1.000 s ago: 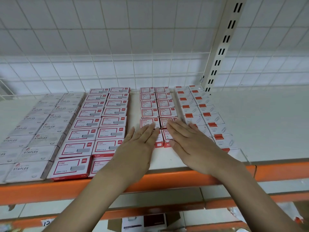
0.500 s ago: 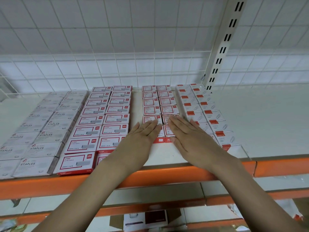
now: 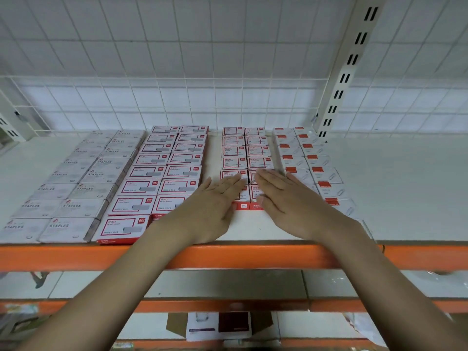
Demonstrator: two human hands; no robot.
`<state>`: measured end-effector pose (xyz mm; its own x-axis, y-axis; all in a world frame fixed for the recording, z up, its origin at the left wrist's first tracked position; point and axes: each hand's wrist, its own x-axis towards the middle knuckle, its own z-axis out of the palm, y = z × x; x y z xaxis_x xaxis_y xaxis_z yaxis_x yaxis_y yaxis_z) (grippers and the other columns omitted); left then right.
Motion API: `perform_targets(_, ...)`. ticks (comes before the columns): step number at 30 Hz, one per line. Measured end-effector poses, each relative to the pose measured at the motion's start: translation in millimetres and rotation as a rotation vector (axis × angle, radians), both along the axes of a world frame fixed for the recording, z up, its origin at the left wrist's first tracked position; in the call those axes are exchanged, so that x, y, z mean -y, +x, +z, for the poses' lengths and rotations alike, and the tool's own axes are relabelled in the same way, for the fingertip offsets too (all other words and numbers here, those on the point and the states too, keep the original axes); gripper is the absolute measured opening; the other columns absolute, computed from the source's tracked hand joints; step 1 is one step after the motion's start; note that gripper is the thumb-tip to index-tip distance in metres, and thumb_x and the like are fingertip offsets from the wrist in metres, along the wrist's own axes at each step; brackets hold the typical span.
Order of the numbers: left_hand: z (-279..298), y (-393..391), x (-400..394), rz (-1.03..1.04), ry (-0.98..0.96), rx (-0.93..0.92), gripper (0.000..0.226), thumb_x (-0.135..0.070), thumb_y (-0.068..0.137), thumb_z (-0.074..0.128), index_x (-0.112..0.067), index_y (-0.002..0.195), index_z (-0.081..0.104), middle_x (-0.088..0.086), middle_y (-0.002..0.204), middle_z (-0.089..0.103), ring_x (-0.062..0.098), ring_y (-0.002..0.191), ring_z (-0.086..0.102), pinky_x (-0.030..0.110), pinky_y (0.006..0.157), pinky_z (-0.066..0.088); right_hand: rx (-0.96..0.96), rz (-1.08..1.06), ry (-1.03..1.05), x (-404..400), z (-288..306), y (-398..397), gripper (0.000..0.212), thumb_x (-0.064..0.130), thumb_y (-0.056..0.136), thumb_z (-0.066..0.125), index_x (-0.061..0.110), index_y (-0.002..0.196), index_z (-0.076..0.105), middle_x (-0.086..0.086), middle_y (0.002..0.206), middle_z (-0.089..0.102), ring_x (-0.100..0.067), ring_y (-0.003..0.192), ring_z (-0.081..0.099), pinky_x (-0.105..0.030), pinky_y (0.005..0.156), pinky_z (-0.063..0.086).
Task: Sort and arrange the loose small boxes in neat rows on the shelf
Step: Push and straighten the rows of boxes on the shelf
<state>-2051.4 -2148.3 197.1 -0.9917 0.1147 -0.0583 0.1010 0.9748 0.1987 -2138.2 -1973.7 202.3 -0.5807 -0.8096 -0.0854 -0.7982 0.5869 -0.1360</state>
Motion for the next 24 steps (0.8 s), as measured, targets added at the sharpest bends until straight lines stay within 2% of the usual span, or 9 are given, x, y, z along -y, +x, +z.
perform_targets(4, 8, 0, 1, 0.049, 0.025, -0.052, 0.053, -0.027, 0.100, 0.026, -0.020, 0.149, 0.006, -0.003, 0.157, 0.005, 0.008, 0.143, 0.001, 0.029, 0.114, -0.003, -0.012, 0.041, -0.004, 4, 7, -7, 0.054, 0.037, 0.101, 0.017, 0.017, 0.149, 0.002, 0.004, 0.157, -0.004, -0.006, 0.142, -0.009, -0.023, 0.112, -0.013)
perform_targets(7, 25, -4, 14, 0.109, 0.027, -0.041, 0.055, -0.022, 0.099, 0.030, -0.016, 0.149, 0.009, 0.002, 0.157, 0.006, 0.011, 0.144, 0.003, 0.030, 0.114, -0.002, -0.031, 0.069, -0.008, 18, 16, -15, 0.054, 0.038, 0.101, 0.018, 0.017, 0.149, 0.004, 0.002, 0.157, -0.001, -0.010, 0.143, -0.005, -0.029, 0.116, -0.007)
perform_targets(11, 49, -12, 51, 0.190, -0.049, -0.021, 0.056, -0.021, 0.099, 0.031, -0.014, 0.149, 0.008, 0.005, 0.157, 0.006, 0.015, 0.144, 0.006, 0.031, 0.115, 0.001, -0.117, 0.082, -0.004, 50, 31, -21, 0.054, 0.036, 0.101, 0.021, 0.013, 0.148, 0.011, -0.001, 0.157, 0.007, -0.016, 0.144, 0.003, -0.030, 0.113, -0.007)
perform_targets(14, 67, -17, 87, 0.245, -0.074, 0.020, 0.054, -0.023, 0.100, 0.030, -0.016, 0.149, 0.008, 0.001, 0.157, 0.006, 0.016, 0.144, 0.006, 0.028, 0.113, 0.001, -0.164, 0.058, 0.022, 82, 46, -22, 0.052, 0.035, 0.101, 0.025, 0.012, 0.147, 0.017, -0.002, 0.156, 0.014, -0.018, 0.142, 0.011, -0.032, 0.110, 0.004)
perform_targets(18, 73, -31, 134, 0.278, -0.100, 0.082, 0.052, -0.024, 0.101, 0.029, -0.013, 0.148, 0.012, 0.004, 0.156, 0.013, 0.020, 0.143, 0.013, 0.030, 0.114, 0.012, -0.136, 0.066, 0.032, 133, 46, -31, 0.052, 0.033, 0.101, 0.025, 0.004, 0.144, 0.023, -0.008, 0.152, 0.025, -0.018, 0.140, 0.020, -0.041, 0.114, 0.014)
perform_targets(21, 66, -43, 160, 0.287, -0.127, 0.143, 0.053, -0.026, 0.101, 0.030, -0.011, 0.148, 0.013, 0.004, 0.156, 0.012, 0.020, 0.143, 0.013, 0.029, 0.113, 0.012, -0.063, -0.003, 0.042, 166, 34, -40, 0.049, 0.029, 0.101, 0.025, -0.001, 0.139, 0.029, -0.012, 0.146, 0.033, -0.020, 0.134, 0.028, -0.039, 0.111, 0.021)
perform_targets(24, 55, -56, 177, 0.256, -0.140, 0.147, 0.049, -0.028, 0.101, 0.030, -0.008, 0.145, 0.022, 0.008, 0.152, 0.023, 0.023, 0.139, 0.022, 0.032, 0.111, 0.020, 0.000, -0.094, 0.033, 191, 23, -44, 0.050, 0.030, 0.098, 0.022, -0.005, 0.128, 0.041, -0.017, 0.135, 0.041, -0.026, 0.128, 0.033, -0.044, 0.109, 0.026)
